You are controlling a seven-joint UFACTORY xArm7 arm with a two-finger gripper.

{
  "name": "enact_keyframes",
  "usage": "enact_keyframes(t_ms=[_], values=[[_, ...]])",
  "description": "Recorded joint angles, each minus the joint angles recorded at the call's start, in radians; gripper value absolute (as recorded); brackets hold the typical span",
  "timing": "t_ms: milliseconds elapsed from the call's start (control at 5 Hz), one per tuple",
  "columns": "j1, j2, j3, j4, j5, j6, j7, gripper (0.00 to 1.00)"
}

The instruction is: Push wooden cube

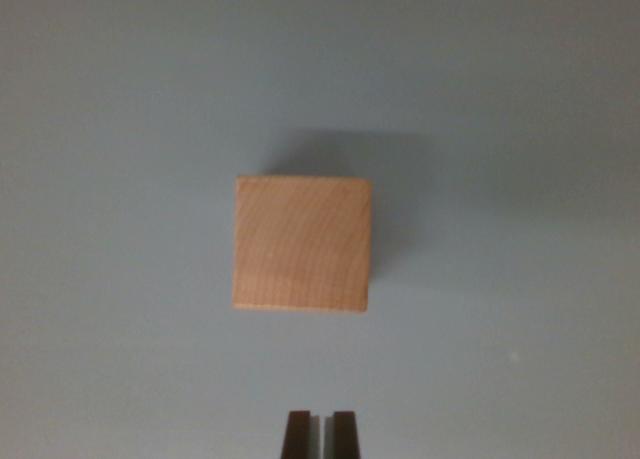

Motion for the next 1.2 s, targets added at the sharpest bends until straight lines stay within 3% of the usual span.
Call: enact_keyframes(t_ms=[200,400,600,800,1000,1200], values=[[0.0000,0.000,0.000,0.000,0.0000,0.000,0.000,0.00],[0.0033,0.010,0.002,-0.033,-0.0030,-0.040,0.009,0.00],[0.0033,0.010,0.002,-0.033,-0.0030,-0.040,0.009,0.00],[0.0063,0.019,0.004,-0.063,-0.0058,-0.078,0.017,0.00],[0.0063,0.019,0.004,-0.063,-0.0058,-0.078,0.017,0.00],[0.0092,0.027,0.005,-0.091,-0.0083,-0.112,0.025,0.00]])
